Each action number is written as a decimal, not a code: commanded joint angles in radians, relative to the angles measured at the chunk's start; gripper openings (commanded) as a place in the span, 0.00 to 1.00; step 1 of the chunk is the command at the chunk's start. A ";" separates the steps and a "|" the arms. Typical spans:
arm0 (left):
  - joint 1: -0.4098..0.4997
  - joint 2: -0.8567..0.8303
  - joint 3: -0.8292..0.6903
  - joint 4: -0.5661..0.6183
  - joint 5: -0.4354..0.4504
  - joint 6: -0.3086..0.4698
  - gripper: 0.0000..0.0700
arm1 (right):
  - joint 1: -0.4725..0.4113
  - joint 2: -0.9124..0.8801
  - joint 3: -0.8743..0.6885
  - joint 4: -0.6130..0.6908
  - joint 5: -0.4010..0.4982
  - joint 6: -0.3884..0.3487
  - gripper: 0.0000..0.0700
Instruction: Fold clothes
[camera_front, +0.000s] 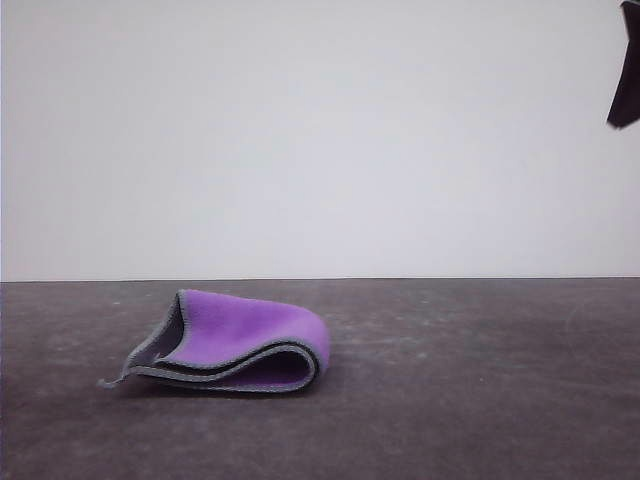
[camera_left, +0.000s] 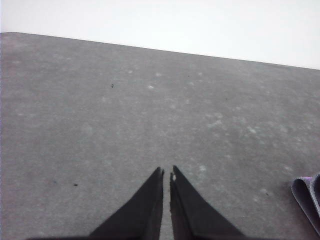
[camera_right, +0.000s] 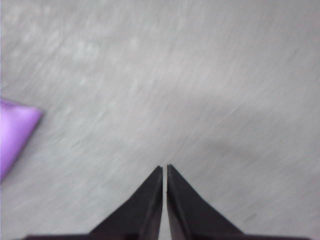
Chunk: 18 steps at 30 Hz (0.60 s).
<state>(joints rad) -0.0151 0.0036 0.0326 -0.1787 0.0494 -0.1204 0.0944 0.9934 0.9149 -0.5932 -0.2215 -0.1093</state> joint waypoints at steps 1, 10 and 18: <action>0.003 0.000 -0.020 -0.007 -0.005 0.002 0.03 | -0.013 -0.049 -0.015 0.058 0.029 -0.041 0.01; 0.003 0.000 -0.020 -0.007 -0.005 0.002 0.03 | -0.093 -0.395 -0.299 0.306 0.120 -0.040 0.01; 0.003 0.000 -0.020 -0.007 -0.005 0.002 0.03 | -0.107 -0.773 -0.617 0.334 0.150 -0.037 0.01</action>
<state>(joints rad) -0.0151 0.0036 0.0326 -0.1787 0.0494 -0.1204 -0.0122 0.2425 0.3138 -0.2710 -0.0772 -0.1421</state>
